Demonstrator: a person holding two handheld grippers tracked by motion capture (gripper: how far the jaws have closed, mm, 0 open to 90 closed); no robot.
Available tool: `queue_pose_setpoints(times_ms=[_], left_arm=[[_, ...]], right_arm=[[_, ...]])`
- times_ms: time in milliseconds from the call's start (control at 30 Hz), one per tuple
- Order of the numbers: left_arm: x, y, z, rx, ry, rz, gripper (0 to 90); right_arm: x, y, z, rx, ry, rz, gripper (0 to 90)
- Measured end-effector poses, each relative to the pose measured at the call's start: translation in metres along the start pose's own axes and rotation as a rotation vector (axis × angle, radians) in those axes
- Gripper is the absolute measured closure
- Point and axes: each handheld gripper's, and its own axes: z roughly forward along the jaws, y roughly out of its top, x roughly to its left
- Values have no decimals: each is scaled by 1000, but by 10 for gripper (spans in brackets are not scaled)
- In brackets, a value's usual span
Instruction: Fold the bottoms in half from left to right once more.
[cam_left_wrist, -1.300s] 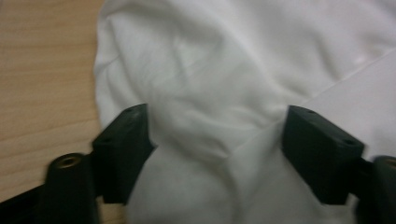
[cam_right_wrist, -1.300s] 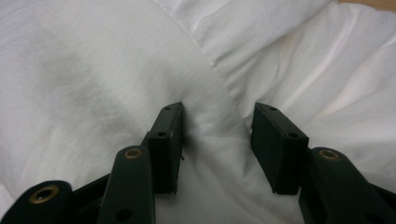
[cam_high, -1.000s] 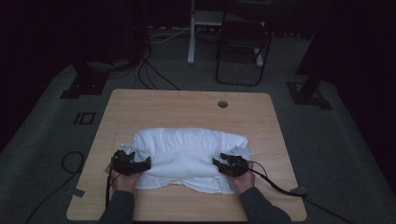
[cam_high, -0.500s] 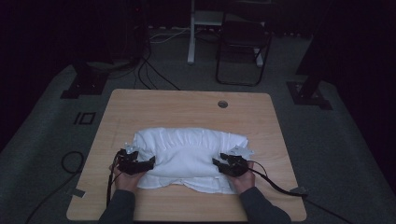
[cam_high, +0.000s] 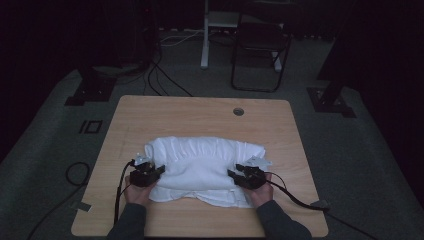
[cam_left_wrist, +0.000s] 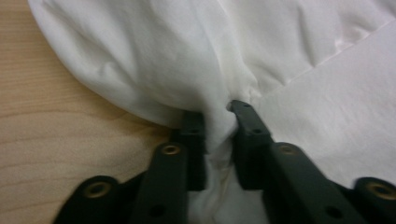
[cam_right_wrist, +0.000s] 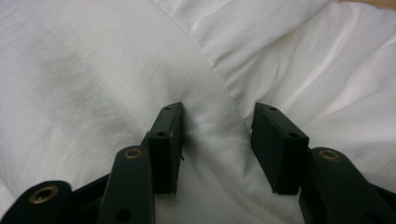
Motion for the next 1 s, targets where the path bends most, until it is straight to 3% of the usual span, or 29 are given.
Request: queue_pose_setpoints(times_ms=[133, 333, 467, 500, 533, 700, 867, 933, 1000], left_arm=[[3, 1, -6, -25, -11, -22, 835], [2, 13, -22, -96, -28, -9, 843], [0, 22, -31, -136, -47, -2, 848], [-2, 30, -38, -172, -58, 0, 848], [-3, 33, -41, -183, -65, 2, 852], [-10, 44, -49, -217, -81, 20, 855], [-18, 55, -59, -254, -127, 39, 859], [-24, 59, -63, -267, -131, 57, 859], [-30, 64, -65, -277, -141, 73, 859]], right_arm=[[1, 0, -1, -4, -3, -6, 526], [2, 12, -14, -26, -15, -18, 486], [9, 24, -26, -73, -10, -41, 487], [12, 28, -28, -86, -5, -49, 497], [23, 36, -28, -88, 14, -69, 500], [43, 43, -14, -49, 24, -152, 501], [53, 29, 17, 100, -23, -218, 542], [58, 23, 21, 82, -59, -286, 543], [59, 22, 21, 82, -68, -282, 543]])
